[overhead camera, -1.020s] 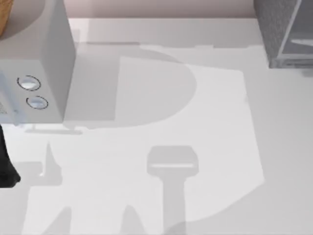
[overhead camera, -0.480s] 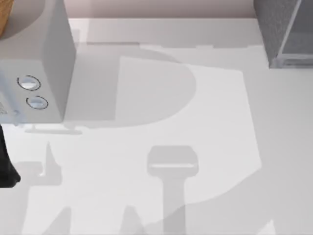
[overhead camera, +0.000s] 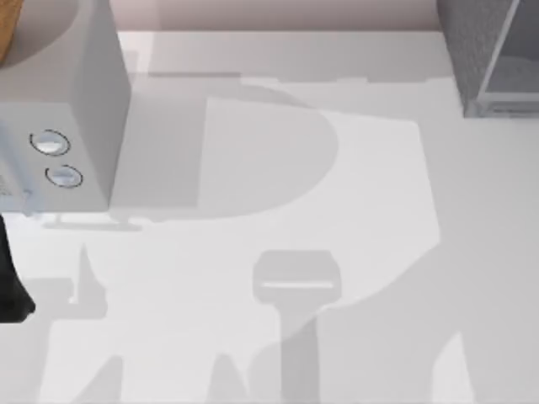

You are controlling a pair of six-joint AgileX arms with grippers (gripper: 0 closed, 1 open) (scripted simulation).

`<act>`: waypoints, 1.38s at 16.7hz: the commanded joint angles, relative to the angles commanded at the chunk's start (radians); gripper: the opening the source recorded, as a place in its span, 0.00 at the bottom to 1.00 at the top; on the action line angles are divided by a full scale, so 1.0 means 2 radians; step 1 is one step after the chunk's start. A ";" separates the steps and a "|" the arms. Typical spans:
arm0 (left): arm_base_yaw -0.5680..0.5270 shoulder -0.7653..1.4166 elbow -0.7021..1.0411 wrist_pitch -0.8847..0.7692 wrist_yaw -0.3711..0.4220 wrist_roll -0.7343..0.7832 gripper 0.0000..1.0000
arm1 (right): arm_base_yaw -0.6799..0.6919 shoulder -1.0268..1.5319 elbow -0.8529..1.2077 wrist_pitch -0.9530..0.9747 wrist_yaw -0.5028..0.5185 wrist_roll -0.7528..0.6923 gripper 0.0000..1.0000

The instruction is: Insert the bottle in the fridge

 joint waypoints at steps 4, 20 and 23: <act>0.000 0.000 0.000 0.000 0.000 0.000 1.00 | 0.000 0.002 0.003 -0.002 0.001 0.000 0.01; 0.000 0.000 0.000 0.000 0.000 0.000 1.00 | 0.000 0.002 0.003 -0.002 0.001 0.000 1.00; 0.000 0.000 0.000 0.000 0.000 0.000 1.00 | 0.000 0.002 0.003 -0.002 0.001 0.000 1.00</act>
